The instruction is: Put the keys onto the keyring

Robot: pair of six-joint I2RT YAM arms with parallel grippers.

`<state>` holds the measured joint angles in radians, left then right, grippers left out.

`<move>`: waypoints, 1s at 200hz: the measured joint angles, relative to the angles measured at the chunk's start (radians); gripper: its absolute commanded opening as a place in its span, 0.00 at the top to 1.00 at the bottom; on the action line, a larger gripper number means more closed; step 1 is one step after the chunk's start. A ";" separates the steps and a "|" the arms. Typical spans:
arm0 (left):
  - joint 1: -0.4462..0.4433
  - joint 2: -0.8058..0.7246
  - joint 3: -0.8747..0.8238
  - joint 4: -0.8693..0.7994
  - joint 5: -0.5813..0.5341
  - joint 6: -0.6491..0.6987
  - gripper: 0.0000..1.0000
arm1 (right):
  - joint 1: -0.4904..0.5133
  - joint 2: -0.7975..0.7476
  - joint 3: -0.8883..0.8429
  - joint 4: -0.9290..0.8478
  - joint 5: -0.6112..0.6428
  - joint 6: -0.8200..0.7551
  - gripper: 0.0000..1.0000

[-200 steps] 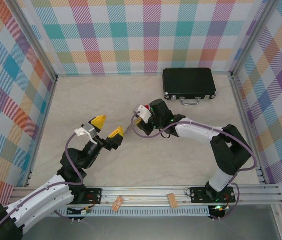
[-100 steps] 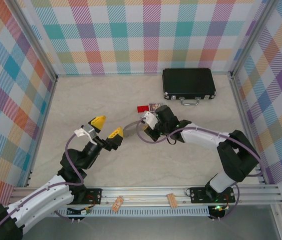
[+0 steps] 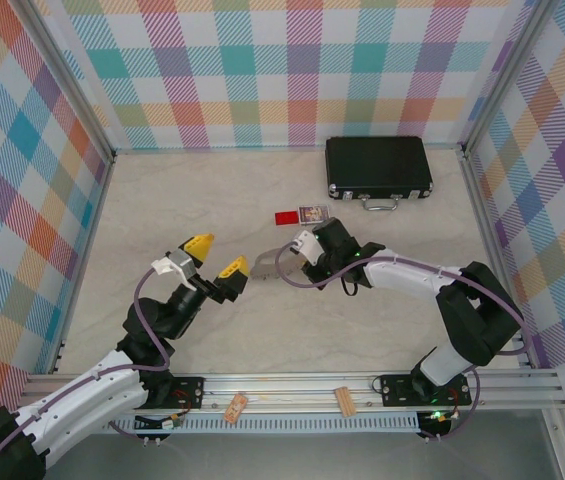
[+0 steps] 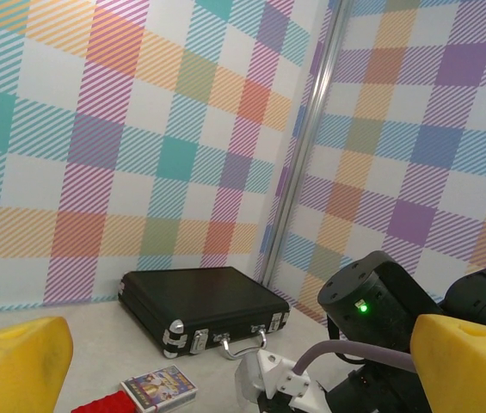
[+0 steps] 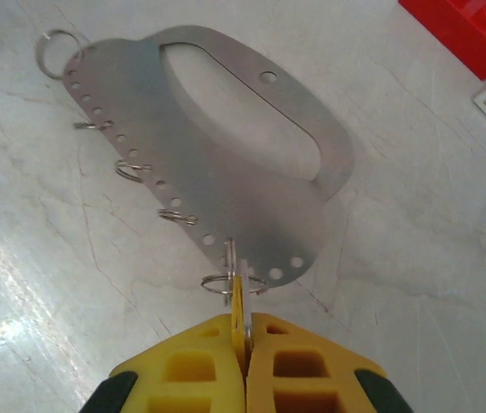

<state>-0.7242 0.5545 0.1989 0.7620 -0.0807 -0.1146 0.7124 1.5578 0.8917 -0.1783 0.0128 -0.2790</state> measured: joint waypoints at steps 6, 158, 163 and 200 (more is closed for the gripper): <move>0.000 0.000 0.000 0.000 0.000 0.000 0.00 | 0.000 0.000 0.000 -0.005 0.007 0.003 1.00; 0.000 0.000 -0.016 0.029 0.000 0.000 0.00 | -0.061 0.038 0.001 -0.196 0.110 0.103 0.95; 0.000 0.000 -0.016 0.030 -0.001 0.000 0.00 | -0.064 0.043 0.001 -0.204 0.110 0.108 0.95; 0.000 -0.002 -0.019 0.030 -0.004 0.000 0.00 | -0.073 0.052 0.003 -0.245 0.110 0.137 0.94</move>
<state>-0.7242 0.5526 0.1799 0.7918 -0.0849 -0.1146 0.6395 1.6096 0.8948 -0.4236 0.1230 -0.1425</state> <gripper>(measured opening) 0.999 0.058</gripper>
